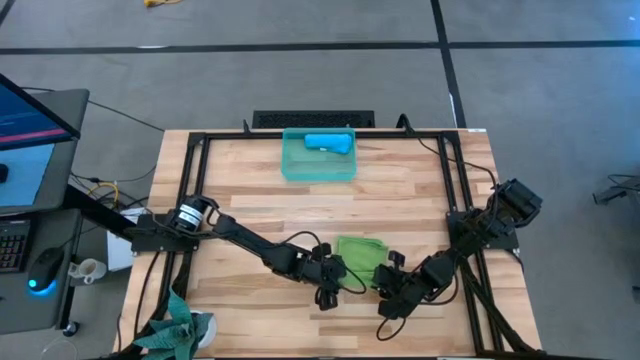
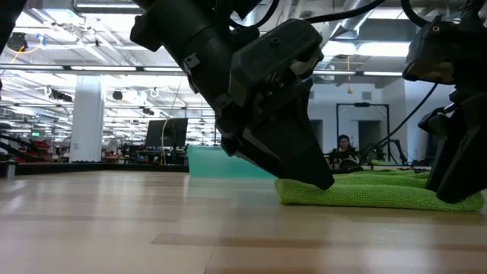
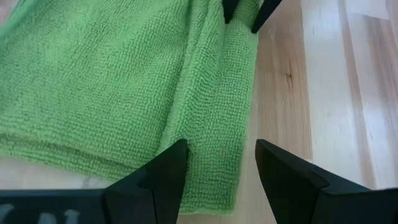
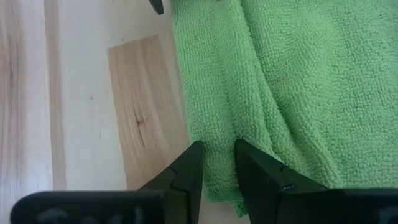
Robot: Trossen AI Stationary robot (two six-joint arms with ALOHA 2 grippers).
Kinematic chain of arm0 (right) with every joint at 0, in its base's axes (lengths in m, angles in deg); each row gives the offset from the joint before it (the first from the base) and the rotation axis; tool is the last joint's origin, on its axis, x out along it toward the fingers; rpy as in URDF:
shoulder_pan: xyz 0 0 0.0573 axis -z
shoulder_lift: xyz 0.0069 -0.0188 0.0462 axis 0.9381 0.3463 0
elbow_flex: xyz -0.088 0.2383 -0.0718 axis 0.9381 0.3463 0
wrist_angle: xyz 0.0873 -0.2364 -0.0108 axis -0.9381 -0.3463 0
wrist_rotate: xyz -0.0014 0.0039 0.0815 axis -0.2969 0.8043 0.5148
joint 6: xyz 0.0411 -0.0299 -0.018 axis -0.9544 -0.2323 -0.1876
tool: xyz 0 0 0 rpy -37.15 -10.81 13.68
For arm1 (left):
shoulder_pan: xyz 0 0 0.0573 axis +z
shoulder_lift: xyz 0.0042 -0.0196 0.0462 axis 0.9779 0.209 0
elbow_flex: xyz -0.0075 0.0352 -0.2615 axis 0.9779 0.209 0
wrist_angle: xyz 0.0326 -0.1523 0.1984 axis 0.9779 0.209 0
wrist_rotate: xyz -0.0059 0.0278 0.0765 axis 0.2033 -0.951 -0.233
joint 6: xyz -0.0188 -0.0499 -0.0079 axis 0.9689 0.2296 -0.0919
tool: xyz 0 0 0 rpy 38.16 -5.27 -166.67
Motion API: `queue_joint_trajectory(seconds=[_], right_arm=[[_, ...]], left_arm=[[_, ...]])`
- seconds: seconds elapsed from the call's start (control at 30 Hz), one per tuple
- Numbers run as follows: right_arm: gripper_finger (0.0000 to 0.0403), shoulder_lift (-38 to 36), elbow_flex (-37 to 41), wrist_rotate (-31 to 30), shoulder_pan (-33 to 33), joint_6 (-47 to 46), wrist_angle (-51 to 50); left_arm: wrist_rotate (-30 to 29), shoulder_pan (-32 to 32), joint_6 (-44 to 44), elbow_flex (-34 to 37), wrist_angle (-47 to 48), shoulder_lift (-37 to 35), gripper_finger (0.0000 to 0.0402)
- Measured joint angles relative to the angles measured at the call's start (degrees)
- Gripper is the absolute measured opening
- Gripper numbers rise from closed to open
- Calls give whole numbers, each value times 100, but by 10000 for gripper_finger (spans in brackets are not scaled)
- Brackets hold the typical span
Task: Roll microfiber towels into tight, uniform cylinder then place into a basket
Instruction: Roll the green microfiber cloth
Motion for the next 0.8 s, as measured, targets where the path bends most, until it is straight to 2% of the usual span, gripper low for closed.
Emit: queue_joint_trajectory(seconds=[0.63, 0.8], right_arm=[[118, -2, -2, 104, 39, 8, 38], [129, -2, -2, 108, 38, 5, 48]], left_arm=[[-101, -65, 61, 7, 27, 6, 188], [-99, -65, 81, 7, 25, 9, 188]])
